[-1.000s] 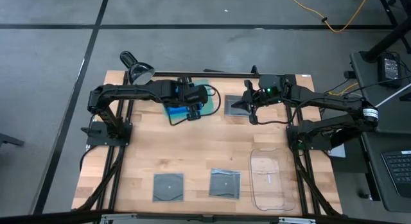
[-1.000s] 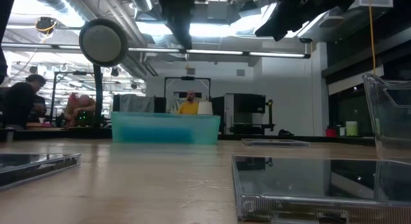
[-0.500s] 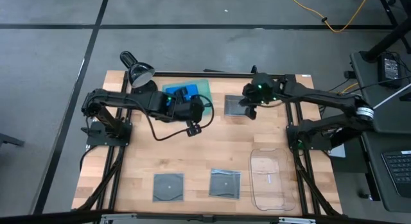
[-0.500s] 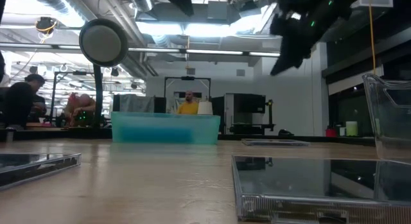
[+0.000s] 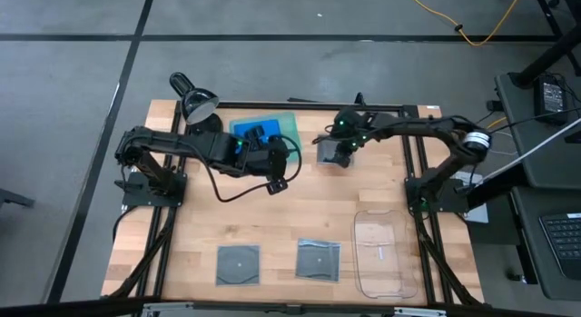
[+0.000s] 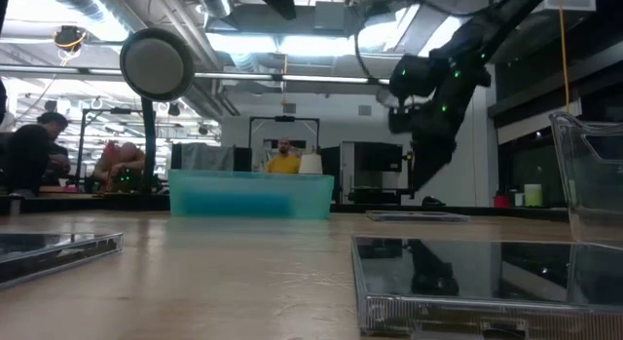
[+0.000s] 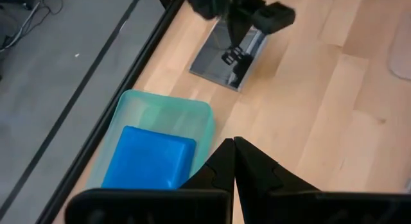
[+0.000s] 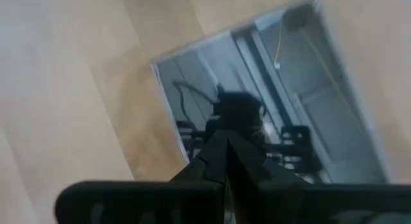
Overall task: Pick & place jewel cases by type
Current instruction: Put the top black CD case into the transparent bin
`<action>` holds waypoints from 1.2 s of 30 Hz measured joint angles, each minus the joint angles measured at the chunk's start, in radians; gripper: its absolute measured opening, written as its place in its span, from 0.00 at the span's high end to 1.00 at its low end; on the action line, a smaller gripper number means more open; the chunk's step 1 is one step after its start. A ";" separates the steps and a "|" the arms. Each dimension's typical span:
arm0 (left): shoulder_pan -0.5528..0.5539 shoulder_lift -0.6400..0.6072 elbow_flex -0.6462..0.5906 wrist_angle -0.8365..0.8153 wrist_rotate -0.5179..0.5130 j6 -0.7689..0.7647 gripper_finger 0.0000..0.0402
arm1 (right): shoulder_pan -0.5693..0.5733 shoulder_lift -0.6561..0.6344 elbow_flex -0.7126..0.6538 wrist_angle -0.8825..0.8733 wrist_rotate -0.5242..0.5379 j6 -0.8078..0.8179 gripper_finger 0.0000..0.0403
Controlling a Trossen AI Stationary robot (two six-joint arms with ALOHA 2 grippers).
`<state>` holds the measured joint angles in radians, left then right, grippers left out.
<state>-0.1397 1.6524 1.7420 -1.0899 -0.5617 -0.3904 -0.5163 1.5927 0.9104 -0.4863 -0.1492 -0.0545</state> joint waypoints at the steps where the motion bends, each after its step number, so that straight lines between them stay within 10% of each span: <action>1: -0.002 0.000 0.000 0.002 0.000 0.000 1.00 | 0.000 0.016 0.000 0.004 -0.001 0.001 0.98; 36: -0.005 0.002 0.000 0.018 0.003 0.072 1.00 | 0.578 0.123 0.000 0.197 -0.112 0.285 0.98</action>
<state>-0.1444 1.6539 1.7420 -1.0718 -0.5587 -0.3187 0.0620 1.7157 0.9100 -0.2897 -0.2608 0.2308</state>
